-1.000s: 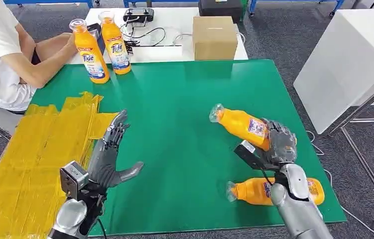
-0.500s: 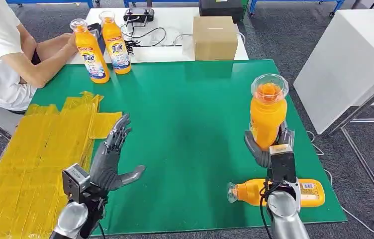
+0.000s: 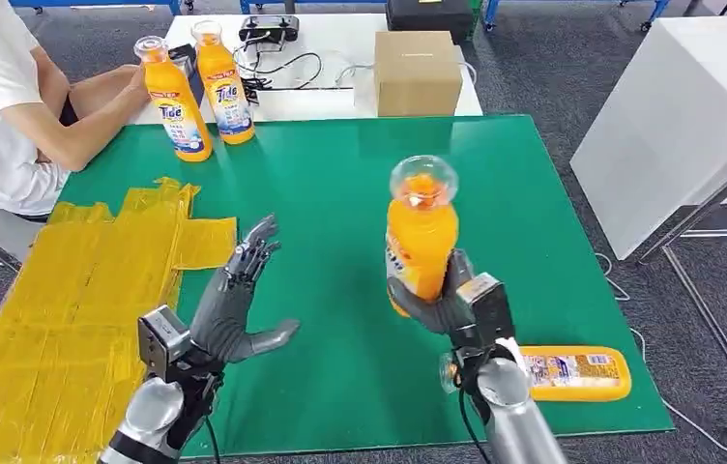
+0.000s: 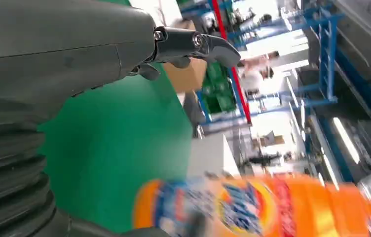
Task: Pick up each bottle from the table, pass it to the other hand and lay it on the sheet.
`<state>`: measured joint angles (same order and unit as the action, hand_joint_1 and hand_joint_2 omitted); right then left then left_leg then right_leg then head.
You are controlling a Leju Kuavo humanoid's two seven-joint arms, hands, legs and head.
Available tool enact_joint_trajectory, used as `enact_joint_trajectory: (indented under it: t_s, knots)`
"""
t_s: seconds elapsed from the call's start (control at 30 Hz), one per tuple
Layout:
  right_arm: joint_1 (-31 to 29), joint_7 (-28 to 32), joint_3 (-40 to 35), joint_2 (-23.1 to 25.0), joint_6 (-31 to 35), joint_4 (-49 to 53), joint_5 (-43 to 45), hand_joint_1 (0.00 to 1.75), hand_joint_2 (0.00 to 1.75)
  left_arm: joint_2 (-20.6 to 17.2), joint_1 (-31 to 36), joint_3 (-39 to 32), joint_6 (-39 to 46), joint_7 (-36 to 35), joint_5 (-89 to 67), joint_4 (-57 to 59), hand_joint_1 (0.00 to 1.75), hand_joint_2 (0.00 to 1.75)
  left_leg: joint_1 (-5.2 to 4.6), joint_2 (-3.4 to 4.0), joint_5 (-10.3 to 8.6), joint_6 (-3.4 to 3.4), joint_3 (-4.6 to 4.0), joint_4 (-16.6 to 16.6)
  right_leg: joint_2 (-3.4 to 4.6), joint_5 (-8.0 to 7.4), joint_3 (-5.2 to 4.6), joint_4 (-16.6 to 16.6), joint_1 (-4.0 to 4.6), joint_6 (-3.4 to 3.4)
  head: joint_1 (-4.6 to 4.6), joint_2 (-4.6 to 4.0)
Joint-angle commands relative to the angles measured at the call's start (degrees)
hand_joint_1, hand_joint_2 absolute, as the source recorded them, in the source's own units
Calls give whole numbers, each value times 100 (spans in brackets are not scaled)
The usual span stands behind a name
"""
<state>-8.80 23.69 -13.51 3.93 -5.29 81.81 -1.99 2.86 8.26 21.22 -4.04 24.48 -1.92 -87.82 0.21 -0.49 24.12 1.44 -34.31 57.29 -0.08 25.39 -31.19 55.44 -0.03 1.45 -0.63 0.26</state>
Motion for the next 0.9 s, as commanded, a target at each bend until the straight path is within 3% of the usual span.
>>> enact_joint_trajectory:
  t_s: [0.03,0.5,0.7,0.9]
  knots:
    - [-549,-21,-529,77,-160,-1202,-16,175,175,-85,381,266,-86,-76,119,560,0,175,2,11,4,-2,16,-5,8,0,15,-9,2,2,0,0]
    - [-1208,-140,-1469,432,345,-2387,-724,175,175,-27,623,528,-225,-112,326,751,0,175,-1,18,6,-6,19,-4,13,1,17,-6,2,0,2,0]
    - [-1252,-130,-1569,504,425,-2379,-831,175,175,-19,646,532,-224,-115,341,775,0,175,0,16,7,-5,20,-3,10,3,20,-6,3,0,0,0]
    - [-1260,-35,-2176,585,854,-1947,-1550,175,175,24,705,485,-224,-121,444,918,0,175,-1,15,6,-5,13,0,11,2,11,-2,1,1,-2,0]
